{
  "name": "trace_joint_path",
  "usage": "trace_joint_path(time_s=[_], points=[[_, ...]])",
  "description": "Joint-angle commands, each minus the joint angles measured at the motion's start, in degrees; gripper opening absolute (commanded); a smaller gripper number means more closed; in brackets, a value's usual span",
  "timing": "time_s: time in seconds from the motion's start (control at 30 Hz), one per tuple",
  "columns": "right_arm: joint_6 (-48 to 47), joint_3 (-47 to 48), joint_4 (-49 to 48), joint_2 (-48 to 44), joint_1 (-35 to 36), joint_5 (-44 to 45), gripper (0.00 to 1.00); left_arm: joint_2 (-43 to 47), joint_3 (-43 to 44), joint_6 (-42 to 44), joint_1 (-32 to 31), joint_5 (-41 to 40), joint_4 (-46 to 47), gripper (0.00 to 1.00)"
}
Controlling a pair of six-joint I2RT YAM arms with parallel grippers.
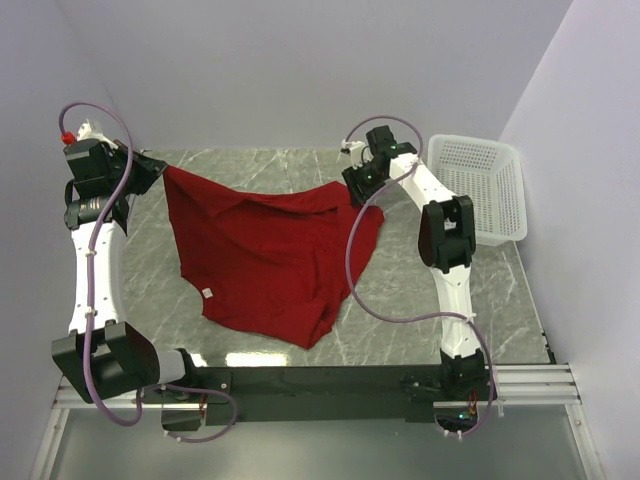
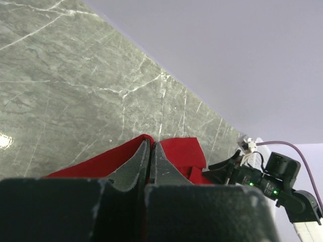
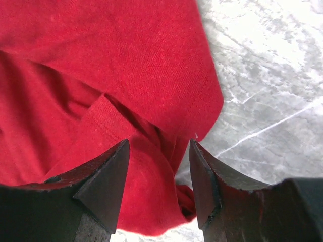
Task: Fold and stack the t-shirts
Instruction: Flatten the tshirt out
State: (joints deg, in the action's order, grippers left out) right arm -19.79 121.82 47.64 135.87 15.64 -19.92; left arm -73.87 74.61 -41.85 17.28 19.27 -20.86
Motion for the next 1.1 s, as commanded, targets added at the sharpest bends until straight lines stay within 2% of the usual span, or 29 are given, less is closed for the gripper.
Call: trace_joint_path(time_s=[0.0,0.23,0.43,0.7,0.73,0.77,0.8,1.07], points=[[-2.4,2.3,-0.1,1.3,0.5,4.8,0.58,0.1,0.6,-0.6,0.0,1.2,2.8,0.01],[-1.2,3.9,-2.5,3.4,1.3,9.9,0.56,-0.1,0.4,-0.7,0.1,1.7,2.8,0.01],[0.0,4.9,-4.8,4.6,1.4,12.3,0.46,-0.3,0.2,-0.5,0.1,1.7,2.5,0.01],[1.9,4.5,-8.7,2.6,1.4,12.5,0.23,-0.7,-0.3,-0.3,0.1,1.6,2.2,0.01],[1.9,4.3,-9.5,2.3,1.3,12.4,0.17,-0.7,-0.4,-0.3,0.0,1.4,2.2,0.01],[2.0,4.0,-9.8,1.5,1.2,12.1,0.07,-0.8,-0.3,-0.3,0.1,1.5,2.2,0.01],[2.1,3.8,-10.1,1.1,1.3,11.9,0.00,-0.8,-0.5,-0.3,0.1,1.5,2.2,0.01],[2.5,-2.7,-13.6,-8.2,0.4,6.3,0.00,-0.7,-1.6,0.1,0.1,0.7,2.5,0.01]])
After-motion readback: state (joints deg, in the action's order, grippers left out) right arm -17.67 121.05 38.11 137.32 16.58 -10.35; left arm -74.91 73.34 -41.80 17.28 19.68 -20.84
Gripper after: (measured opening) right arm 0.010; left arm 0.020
